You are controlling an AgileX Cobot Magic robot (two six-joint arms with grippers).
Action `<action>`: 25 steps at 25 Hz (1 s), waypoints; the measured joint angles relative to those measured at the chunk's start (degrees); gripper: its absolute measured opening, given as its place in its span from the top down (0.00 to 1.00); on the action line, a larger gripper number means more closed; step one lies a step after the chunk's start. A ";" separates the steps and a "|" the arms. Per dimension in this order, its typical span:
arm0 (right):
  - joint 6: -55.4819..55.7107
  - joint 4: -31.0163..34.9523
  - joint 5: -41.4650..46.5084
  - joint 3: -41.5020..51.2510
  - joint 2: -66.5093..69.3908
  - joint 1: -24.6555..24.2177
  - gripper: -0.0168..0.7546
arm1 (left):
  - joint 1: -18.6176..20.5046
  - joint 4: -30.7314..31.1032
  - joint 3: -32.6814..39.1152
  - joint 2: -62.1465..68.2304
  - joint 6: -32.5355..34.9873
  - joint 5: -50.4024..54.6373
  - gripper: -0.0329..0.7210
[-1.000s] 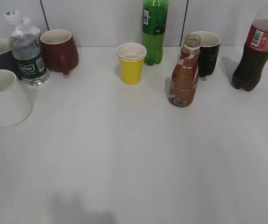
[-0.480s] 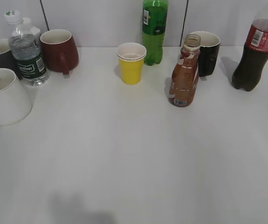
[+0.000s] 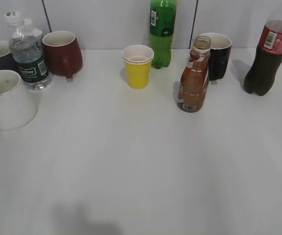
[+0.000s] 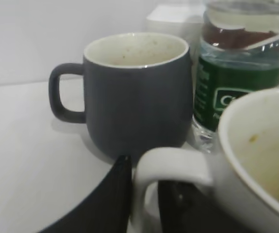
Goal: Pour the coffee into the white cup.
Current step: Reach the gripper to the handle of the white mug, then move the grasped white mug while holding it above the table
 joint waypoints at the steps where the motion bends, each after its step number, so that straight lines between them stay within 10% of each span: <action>1: 0.00 0.00 0.00 0.00 0.00 0.00 0.22 | 0.00 0.20 -0.28 0.04 0.04 0.00 0.77; 16: 0.00 0.00 0.00 0.00 0.00 0.00 0.22 | -0.44 10.95 -1.00 -0.74 -5.57 1.76 0.89; 25: 0.00 0.00 0.00 0.00 0.00 0.00 0.22 | -8.66 17.12 -3.31 -3.44 -9.91 1.76 0.90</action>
